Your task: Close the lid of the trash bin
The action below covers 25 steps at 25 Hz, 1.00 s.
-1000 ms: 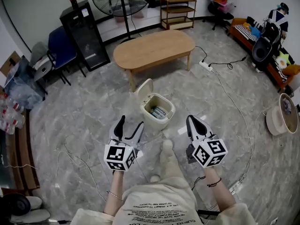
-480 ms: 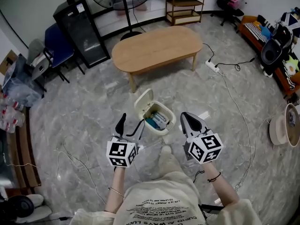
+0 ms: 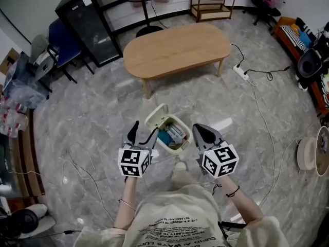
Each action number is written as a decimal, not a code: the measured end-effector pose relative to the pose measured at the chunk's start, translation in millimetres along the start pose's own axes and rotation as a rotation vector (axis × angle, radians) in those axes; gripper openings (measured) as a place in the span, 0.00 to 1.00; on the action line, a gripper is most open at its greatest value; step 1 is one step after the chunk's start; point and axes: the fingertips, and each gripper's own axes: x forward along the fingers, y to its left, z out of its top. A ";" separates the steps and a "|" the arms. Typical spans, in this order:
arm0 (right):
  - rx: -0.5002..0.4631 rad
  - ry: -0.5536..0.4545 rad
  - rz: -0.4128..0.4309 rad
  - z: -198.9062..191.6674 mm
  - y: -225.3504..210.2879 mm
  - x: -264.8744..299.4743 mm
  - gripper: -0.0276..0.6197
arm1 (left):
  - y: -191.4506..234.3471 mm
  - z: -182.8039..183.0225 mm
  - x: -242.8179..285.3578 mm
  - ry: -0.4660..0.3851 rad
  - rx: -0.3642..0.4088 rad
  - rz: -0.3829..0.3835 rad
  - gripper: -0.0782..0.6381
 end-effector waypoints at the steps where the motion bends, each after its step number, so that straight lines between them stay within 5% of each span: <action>1: 0.000 0.007 0.007 0.0 -3.7 5.1 0.05 | 2.3 -1.5 6.3 0.013 0.003 0.007 0.55; 11: -0.006 0.085 0.035 -22.4 -29.9 59.5 0.05 | 29.1 -36.7 64.6 0.168 0.048 0.052 0.55; 25: 0.047 0.214 0.034 -102.5 -54.8 113.9 0.05 | 54.3 -118.1 138.7 0.348 0.091 0.038 0.55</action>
